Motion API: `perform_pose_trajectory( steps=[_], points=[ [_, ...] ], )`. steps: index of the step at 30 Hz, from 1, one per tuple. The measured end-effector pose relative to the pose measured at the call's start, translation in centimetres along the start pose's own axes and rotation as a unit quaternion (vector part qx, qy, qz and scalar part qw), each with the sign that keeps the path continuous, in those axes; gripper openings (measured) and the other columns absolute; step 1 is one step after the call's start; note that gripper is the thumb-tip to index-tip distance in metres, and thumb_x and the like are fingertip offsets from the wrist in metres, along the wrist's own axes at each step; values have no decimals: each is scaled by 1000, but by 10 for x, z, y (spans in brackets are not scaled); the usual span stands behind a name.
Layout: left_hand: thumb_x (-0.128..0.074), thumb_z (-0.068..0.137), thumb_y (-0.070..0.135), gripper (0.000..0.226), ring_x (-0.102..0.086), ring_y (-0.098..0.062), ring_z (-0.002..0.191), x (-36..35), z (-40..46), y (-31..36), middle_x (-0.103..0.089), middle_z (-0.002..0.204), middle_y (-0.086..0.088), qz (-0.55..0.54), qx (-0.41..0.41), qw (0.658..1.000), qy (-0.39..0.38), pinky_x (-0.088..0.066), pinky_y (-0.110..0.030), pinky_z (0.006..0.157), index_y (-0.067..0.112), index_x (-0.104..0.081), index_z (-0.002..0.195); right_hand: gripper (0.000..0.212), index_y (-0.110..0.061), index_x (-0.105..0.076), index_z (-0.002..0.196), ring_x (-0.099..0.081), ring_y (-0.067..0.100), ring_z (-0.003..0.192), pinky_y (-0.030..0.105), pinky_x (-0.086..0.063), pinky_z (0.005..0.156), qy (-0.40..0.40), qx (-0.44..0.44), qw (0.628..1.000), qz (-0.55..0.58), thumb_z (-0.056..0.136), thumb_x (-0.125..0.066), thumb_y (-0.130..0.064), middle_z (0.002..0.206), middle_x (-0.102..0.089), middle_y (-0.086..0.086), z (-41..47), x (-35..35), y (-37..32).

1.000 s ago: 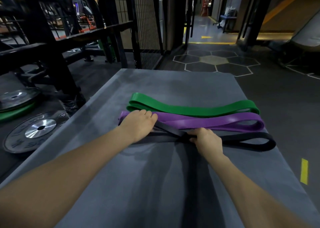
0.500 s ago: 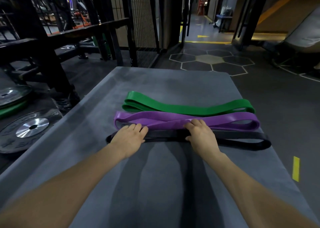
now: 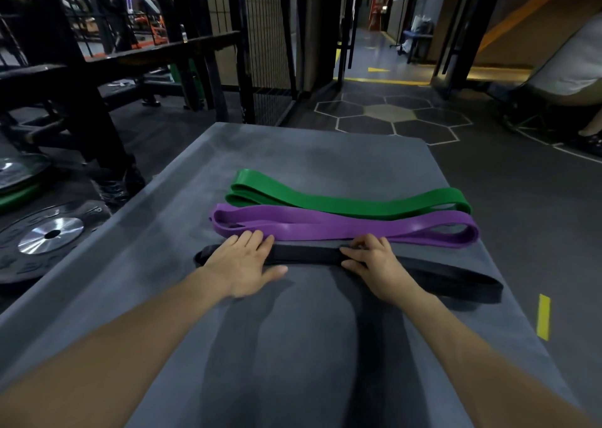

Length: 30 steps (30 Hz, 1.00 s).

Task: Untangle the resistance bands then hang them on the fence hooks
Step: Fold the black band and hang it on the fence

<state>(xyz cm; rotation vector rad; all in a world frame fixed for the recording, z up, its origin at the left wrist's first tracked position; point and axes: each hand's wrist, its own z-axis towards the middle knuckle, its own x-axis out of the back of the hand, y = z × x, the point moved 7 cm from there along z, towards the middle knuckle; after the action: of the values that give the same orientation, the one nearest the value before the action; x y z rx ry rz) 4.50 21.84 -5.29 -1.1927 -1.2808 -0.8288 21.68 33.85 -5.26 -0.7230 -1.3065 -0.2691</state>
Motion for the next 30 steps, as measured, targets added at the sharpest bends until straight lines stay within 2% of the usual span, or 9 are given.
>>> perform_pose_trajectory(
  steps=[2,5,7,12,16,21,23,26,30],
  points=[
    [-15,96,53,62,-35,-23,121,7,-1,2,-36,131,-5,9,19,999,36,-28,-35,103,14,-29,143,39,-18,-52,133,-36,25,118,29,-29,104,1,3,1000,17,94,-51,-26,131,-46,6,0,-2,1],
    [-25,100,41,44,-39,-22,114,27,3,11,-41,123,-3,11,29,992,121,-30,-35,97,15,-54,122,37,-18,-55,130,-42,25,122,32,-32,105,9,-1,999,31,93,-54,-23,132,-51,4,2,-3,1],
    [-32,99,36,36,-41,-22,116,30,9,23,-45,124,-3,-11,14,992,123,-31,-34,95,18,-52,123,37,-19,-57,128,-45,25,121,33,-34,104,15,-10,999,36,91,-56,-22,131,-53,4,3,-3,1],
    [-40,98,32,38,-44,-21,122,29,30,58,-49,131,-2,-56,-35,994,91,-31,-33,99,19,-45,133,37,-19,-59,126,-47,25,119,31,-35,101,33,-16,999,29,89,-59,-22,128,-56,4,4,-3,1],
    [-48,95,30,37,-49,-26,117,26,42,58,-51,124,-6,-107,-35,993,33,-38,-37,96,20,-51,130,37,-20,-60,124,-47,25,117,32,-36,100,33,-18,999,37,88,-61,-23,126,-57,4,7,-4,4],
    [-57,90,30,34,-46,-26,113,34,38,58,-50,117,-8,-132,-29,990,28,-42,-39,93,17,-55,121,46,-20,-51,130,-46,25,117,36,-39,95,64,-22,998,0,86,-62,-23,127,-55,1,2,-1,3],
    [-55,90,31,37,-46,-25,113,33,28,61,-49,118,-7,-114,-38,992,45,-44,-39,93,19,-52,125,46,-16,-52,125,-50,27,110,37,-42,87,88,-13,995,-49,81,-67,-23,119,-57,2,-3,4,-4],
    [-50,92,32,33,-44,-21,113,32,13,65,-48,120,-2,-69,-27,992,101,-44,-35,84,20,-50,123,33,-16,-66,85,-60,26,75,32,-48,58,145,53,975,-162,57,-83,-18,82,-60,3,-11,6,-16],
    [-49,92,33,27,-47,-20,110,33,10,62,-51,115,1,-118,8,984,133,-45,-35,78,22,-54,116,22,-23,-68,84,-59,21,71,28,-47,53,160,55,967,-188,63,-68,-18,79,-59,-3,-25,7,-13]
  ],
)
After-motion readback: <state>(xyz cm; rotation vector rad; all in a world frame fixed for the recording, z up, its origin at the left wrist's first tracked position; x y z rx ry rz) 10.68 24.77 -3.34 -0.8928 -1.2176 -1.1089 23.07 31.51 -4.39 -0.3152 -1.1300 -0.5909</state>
